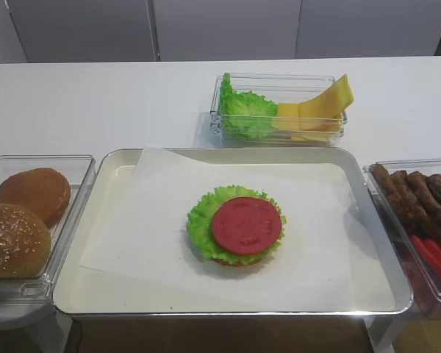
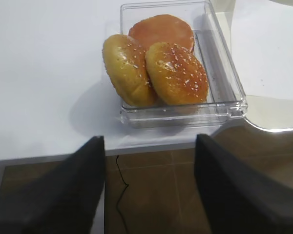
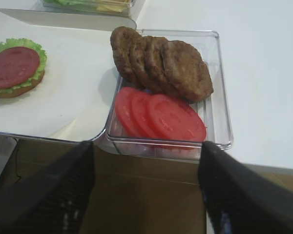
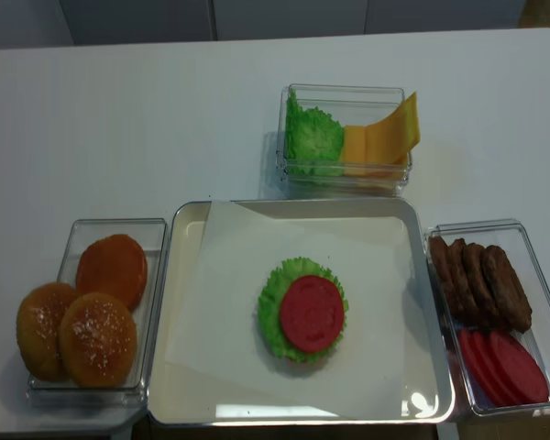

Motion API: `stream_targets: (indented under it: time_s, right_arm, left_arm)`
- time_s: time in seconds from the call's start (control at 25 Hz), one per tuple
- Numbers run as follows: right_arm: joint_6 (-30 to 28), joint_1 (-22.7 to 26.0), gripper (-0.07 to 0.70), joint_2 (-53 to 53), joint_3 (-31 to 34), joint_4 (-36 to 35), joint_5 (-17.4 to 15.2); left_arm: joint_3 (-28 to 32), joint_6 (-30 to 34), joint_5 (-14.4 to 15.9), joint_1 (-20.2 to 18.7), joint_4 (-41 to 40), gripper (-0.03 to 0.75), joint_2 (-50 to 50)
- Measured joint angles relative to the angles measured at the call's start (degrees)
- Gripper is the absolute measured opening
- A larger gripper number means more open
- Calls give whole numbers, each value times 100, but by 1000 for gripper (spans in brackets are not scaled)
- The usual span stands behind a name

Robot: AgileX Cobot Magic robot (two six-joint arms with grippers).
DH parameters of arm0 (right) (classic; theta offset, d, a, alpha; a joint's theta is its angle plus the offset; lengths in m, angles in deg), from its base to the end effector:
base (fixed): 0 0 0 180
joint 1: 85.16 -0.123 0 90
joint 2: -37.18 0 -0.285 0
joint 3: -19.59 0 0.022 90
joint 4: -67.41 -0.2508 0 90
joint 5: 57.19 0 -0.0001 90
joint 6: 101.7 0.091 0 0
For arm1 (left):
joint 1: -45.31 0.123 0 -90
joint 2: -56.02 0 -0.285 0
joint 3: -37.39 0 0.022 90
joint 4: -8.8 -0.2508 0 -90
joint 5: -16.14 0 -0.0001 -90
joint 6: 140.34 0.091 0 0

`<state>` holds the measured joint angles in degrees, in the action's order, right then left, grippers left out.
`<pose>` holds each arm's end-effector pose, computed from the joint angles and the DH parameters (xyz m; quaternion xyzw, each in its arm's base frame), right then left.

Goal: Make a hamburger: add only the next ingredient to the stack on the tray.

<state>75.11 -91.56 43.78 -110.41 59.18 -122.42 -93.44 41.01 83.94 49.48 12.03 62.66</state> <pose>-0.0103 0.0108 0.2648 -0.0782 0.8681 0.0851 0.4827 -0.0120 -0.0056 0.2647 -0.0187 0.8808 -0.0053 0.4731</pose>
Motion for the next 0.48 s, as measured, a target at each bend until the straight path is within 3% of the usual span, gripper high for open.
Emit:
stream_targets:
  time_s: [0.48]
  right_arm:
    - [0, 0, 514, 0, 0, 0, 0]
  left_arm:
    - [0, 0, 0, 0, 0, 428, 0]
